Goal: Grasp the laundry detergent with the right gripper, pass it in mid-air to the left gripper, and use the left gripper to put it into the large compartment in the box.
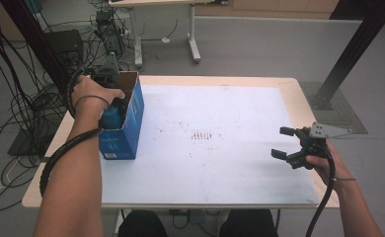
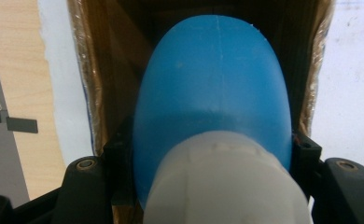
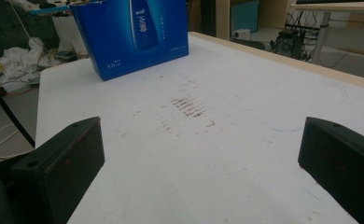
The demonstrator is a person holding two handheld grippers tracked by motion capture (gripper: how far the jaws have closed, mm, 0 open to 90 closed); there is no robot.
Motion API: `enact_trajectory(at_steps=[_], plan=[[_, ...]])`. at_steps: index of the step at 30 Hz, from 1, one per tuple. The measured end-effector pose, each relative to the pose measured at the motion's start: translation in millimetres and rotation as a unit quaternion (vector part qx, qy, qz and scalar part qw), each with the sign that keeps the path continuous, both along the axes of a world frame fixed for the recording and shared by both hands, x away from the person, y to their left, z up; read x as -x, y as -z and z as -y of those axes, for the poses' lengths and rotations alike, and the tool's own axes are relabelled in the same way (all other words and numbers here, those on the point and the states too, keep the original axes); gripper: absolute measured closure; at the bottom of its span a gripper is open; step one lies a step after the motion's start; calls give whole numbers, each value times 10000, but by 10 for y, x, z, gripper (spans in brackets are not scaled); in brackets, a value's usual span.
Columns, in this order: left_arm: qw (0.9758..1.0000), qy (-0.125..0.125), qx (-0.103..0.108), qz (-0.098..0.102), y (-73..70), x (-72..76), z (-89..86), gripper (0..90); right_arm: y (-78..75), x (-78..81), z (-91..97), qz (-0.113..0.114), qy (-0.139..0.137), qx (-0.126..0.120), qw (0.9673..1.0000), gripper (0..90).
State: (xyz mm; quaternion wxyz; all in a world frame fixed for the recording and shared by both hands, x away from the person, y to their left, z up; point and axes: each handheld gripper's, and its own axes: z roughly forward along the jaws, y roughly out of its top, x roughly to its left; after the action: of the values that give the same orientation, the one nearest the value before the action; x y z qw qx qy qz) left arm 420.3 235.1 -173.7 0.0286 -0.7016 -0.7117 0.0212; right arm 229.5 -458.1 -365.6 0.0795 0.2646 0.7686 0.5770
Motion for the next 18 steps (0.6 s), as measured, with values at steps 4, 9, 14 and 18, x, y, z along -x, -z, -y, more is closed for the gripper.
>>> enact_trajectory(at_steps=[4, 9, 14, 18], plan=[[10000, -1, -17, -49, 48, -3, -10, 379, 10, 5, -1, -11, 2, 18, 10000, 2], [9999, -5, 26, -102, 120, 5, -46, 378, 12, 7, -6, -10, -1, 22, 10000, 2], [9999, -21, 47, -128, 175, 9, -68, 378, 9, 3, -8, -8, -5, 19, 10000, 2], [9999, -13, 58, -118, 195, 16, -73, 378, 11, -1, -13, -14, -7, 22, 10000, 2]])
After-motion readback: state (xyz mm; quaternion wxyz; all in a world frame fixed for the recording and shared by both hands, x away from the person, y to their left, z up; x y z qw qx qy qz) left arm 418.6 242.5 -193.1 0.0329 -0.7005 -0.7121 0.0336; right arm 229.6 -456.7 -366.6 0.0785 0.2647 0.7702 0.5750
